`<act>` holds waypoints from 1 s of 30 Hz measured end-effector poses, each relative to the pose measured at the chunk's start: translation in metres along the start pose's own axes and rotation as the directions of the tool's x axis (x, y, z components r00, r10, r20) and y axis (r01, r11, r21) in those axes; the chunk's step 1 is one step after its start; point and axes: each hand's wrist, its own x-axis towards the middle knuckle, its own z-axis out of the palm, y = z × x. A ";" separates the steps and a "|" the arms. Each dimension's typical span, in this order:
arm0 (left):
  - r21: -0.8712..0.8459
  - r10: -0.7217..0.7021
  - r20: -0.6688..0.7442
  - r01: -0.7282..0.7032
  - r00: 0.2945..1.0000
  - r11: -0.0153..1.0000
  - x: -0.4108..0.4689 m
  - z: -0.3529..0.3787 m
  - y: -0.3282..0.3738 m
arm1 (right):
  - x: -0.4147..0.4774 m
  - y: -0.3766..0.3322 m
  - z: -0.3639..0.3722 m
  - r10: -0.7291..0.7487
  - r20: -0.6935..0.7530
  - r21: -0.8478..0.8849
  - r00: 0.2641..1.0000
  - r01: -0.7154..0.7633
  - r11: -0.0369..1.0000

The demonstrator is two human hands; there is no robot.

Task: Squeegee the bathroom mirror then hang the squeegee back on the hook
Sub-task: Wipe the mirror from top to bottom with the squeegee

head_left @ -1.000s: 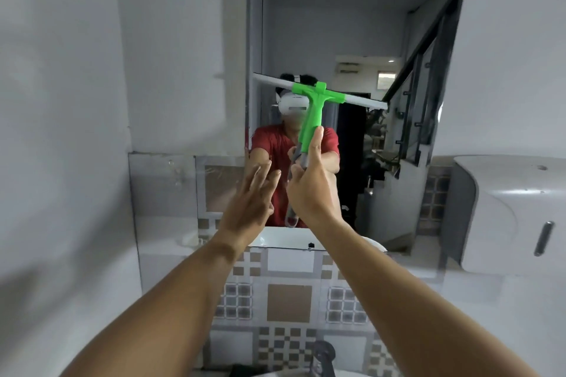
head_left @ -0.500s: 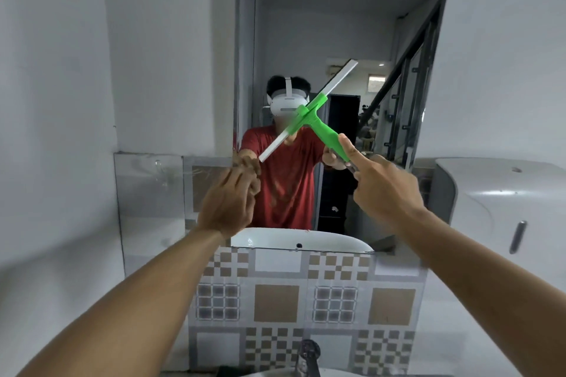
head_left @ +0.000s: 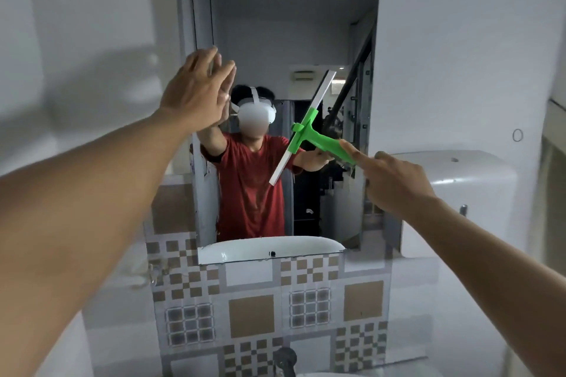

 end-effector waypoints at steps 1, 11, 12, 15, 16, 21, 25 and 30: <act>-0.015 -0.003 0.028 0.003 1.000 1.000 0.006 -0.002 -0.001 | -0.003 0.002 0.005 0.013 0.006 0.026 1.000 -0.013 1.000; -0.015 0.052 0.116 -0.051 0.992 0.999 0.015 0.003 -0.011 | -0.044 -0.033 0.057 0.222 0.082 0.298 0.972 -0.237 0.925; -0.016 0.053 0.115 -0.052 0.992 0.999 0.015 0.003 -0.011 | -0.048 -0.040 0.062 0.250 0.097 0.320 0.963 -0.268 0.909; -0.016 0.050 0.105 -0.049 0.993 0.999 0.015 0.000 -0.012 | -0.063 -0.071 0.079 0.325 0.174 0.463 0.930 -0.368 0.806; -0.013 0.053 0.105 -0.052 0.993 0.999 0.015 -0.001 -0.012 | -0.067 -0.082 0.085 0.344 0.203 0.523 0.917 -0.399 0.753; -0.008 0.060 0.118 -0.060 0.991 0.998 0.017 -0.007 -0.013 | -0.072 -0.138 0.098 0.399 0.280 0.720 0.873 -0.466 0.514; -0.012 0.074 0.121 -0.073 0.990 0.997 0.018 -0.010 -0.017 | -0.062 -0.183 0.110 0.418 0.310 0.861 0.854 -0.439 0.258; -0.007 0.069 0.124 -0.069 0.990 0.998 0.016 -0.009 -0.018 | -0.047 -0.238 0.105 0.406 0.340 0.920 0.848 -0.389 0.042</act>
